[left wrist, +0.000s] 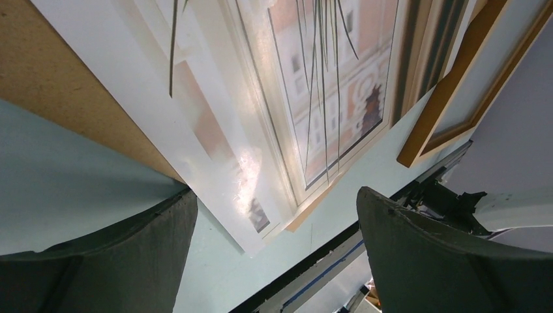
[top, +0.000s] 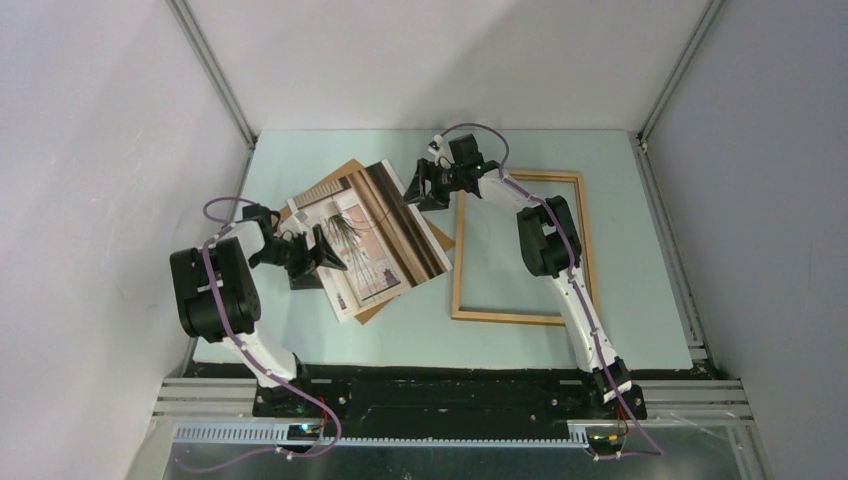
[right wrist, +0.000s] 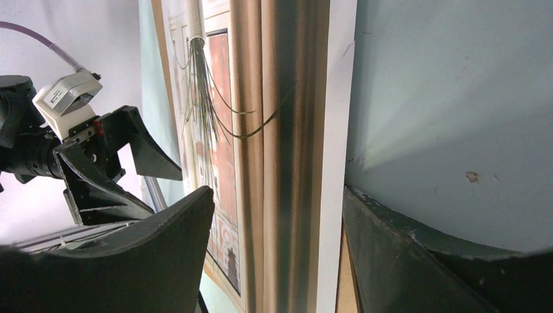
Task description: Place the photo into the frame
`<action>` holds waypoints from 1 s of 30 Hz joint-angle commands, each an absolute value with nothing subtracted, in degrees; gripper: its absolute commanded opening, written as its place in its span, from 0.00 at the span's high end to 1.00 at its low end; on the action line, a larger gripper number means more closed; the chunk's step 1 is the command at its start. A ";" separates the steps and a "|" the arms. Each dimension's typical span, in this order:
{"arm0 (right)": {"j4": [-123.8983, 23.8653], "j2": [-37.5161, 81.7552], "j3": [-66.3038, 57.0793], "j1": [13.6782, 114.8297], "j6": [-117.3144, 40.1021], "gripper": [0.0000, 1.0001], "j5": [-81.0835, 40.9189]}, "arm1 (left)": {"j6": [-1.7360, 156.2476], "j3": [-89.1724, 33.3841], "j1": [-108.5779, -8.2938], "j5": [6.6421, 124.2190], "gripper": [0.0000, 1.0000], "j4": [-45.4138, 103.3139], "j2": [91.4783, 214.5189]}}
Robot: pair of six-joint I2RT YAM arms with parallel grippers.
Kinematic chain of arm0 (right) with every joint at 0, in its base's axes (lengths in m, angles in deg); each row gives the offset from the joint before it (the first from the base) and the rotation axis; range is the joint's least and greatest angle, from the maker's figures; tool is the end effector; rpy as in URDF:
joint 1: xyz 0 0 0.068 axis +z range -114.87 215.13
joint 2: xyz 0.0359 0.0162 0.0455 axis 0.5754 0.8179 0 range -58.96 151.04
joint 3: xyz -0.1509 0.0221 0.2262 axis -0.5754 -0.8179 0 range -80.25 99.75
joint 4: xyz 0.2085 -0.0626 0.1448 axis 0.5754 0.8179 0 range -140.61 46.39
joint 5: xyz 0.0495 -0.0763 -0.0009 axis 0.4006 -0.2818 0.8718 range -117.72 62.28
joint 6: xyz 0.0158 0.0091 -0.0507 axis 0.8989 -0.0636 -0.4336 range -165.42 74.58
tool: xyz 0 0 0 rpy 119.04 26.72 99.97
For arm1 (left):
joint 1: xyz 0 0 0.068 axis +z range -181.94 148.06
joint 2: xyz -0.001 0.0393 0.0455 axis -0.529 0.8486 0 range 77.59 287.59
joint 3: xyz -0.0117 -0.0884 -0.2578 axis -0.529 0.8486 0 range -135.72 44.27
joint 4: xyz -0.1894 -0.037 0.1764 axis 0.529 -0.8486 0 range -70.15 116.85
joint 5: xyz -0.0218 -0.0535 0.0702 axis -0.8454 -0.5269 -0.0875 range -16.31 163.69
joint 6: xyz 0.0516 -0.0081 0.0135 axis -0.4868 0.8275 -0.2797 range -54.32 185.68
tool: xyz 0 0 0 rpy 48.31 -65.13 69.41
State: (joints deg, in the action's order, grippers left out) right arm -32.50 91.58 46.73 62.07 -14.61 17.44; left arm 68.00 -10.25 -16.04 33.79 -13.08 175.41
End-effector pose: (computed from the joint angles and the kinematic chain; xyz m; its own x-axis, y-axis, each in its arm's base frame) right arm 0.4990 0.2819 0.1345 -0.9146 -0.0597 -0.4000 -0.3763 0.4881 0.7875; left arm 0.2825 0.0567 0.1500 -0.9487 -0.3026 -0.0921 -0.1759 0.7468 -0.6413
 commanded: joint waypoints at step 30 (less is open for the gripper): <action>-29.06 87.81 44.78 63.27 -18.43 0.24 14.80 | 65.76 -14.97 -16.24 23.75 0.06 -15.08 171.27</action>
State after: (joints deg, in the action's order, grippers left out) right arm -31.13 90.42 45.75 62.39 -17.11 15.98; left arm 67.06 -12.45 -16.06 25.60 -15.00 172.31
